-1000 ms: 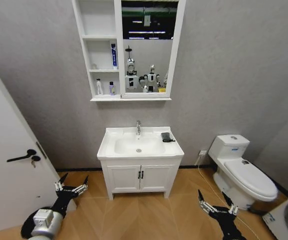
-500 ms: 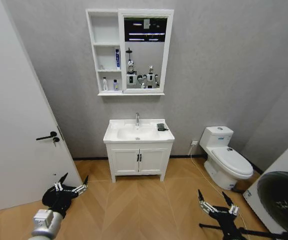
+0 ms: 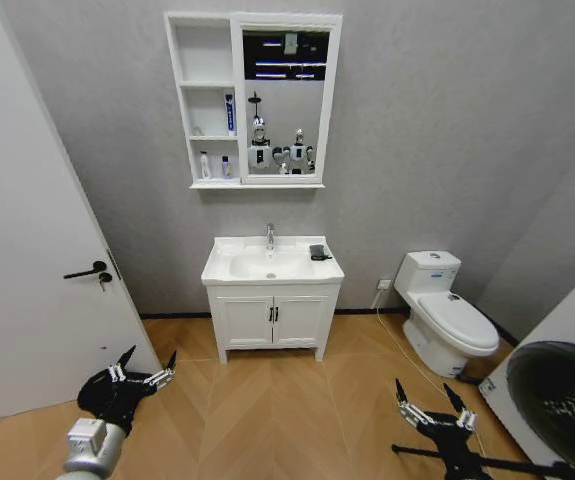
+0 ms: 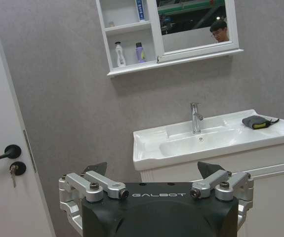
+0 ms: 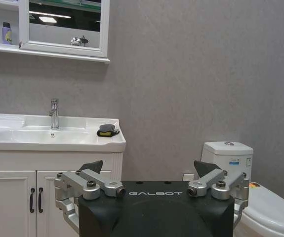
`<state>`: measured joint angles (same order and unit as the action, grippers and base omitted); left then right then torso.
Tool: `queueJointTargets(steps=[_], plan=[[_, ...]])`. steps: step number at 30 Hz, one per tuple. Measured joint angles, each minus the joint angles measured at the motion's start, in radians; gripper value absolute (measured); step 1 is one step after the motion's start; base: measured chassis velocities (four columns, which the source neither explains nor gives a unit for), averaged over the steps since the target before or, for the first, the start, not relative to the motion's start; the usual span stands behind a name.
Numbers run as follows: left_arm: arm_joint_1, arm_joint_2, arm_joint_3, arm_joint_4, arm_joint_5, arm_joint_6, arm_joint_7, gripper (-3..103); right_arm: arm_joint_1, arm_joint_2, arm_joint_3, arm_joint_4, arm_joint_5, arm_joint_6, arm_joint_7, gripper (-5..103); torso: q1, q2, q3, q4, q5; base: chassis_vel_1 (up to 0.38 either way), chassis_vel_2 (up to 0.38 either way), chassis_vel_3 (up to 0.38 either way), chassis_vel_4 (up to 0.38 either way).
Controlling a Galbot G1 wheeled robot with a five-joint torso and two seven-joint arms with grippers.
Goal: Move facial cleanser and shampoo from washbasin to cabinet, then wipe washbasin with towel.
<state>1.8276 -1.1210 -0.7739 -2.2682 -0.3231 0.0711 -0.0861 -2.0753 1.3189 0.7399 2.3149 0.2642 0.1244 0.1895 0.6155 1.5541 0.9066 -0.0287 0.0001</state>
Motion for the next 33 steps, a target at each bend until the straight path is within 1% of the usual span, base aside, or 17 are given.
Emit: queueJointTargets(steps=[11, 18, 19, 22, 24, 26, 29, 30, 31, 33], plan=[[0.0, 0.0, 0.0, 0.0, 0.0, 0.0, 0.0, 100, 0.0, 0.0, 0.0, 0.0, 0.0, 0.0, 0.0, 100, 0.0, 0.0, 0.0, 0.0, -0.0002, 0.002, -0.039, -0.002, 0.032], [0.0, 0.0, 0.0, 0.0, 0.0, 0.0, 0.0, 100, 0.0, 0.0, 0.0, 0.0, 0.0, 0.0, 0.0, 100, 0.0, 0.0, 0.0, -0.0001, 0.0001, 0.168, -0.142, -0.163, 0.156], [0.0, 0.0, 0.0, 0.0, 0.0, 0.0, 0.0, 100, 0.0, 0.0, 0.0, 0.0, 0.0, 0.0, 0.0, 100, 0.0, 0.0, 0.0, -0.0001, -0.0007, 0.203, -0.227, -0.2, 0.216], [0.0, 0.0, 0.0, 0.0, 0.0, 0.0, 0.0, 100, 0.0, 0.0, 0.0, 0.0, 0.0, 0.0, 0.0, 100, 0.0, 0.0, 0.0, 0.0001, 0.0003, 0.227, -0.238, -0.222, 0.24], [0.0, 0.0, 0.0, 0.0, 0.0, 0.0, 0.0, 100, 0.0, 0.0, 0.0, 0.0, 0.0, 0.0, 0.0, 100, -0.001, 0.0, 0.0, -0.0002, -0.0004, 0.223, -0.246, -0.239, 0.201], [0.0, 0.0, 0.0, 0.0, 0.0, 0.0, 0.0, 100, 0.0, 0.0, 0.0, 0.0, 0.0, 0.0, 0.0, 100, -0.001, 0.001, 0.0, -0.0002, 0.0003, 0.201, -0.216, -0.229, 0.171], [0.0, 0.0, 0.0, 0.0, 0.0, 0.0, 0.0, 100, 0.0, 0.0, 0.0, 0.0, 0.0, 0.0, 0.0, 100, -0.002, 0.001, -0.001, 0.0003, -0.0003, 0.133, -0.132, -0.132, 0.14], [0.0, 0.0, 0.0, 0.0, 0.0, 0.0, 0.0, 100, 0.0, 0.0, 0.0, 0.0, 0.0, 0.0, 0.0, 100, -0.001, 0.001, -0.001, 0.0001, -0.0006, 0.054, 0.012, -0.095, 0.022], [0.0, 0.0, 0.0, 0.0, 0.0, 0.0, 0.0, 100, 0.0, 0.0, 0.0, 0.0, 0.0, 0.0, 0.0, 100, -0.001, 0.001, 0.0, -0.0004, 0.0002, -0.04, -0.031, -0.063, 0.022], [0.0, 0.0, 0.0, 0.0, 0.0, 0.0, 0.0, 100, 0.0, 0.0, 0.0, 0.0, 0.0, 0.0, 0.0, 100, 0.0, 0.0, 0.0, -0.0002, -0.0003, -0.035, 0.006, 0.013, -0.011]])
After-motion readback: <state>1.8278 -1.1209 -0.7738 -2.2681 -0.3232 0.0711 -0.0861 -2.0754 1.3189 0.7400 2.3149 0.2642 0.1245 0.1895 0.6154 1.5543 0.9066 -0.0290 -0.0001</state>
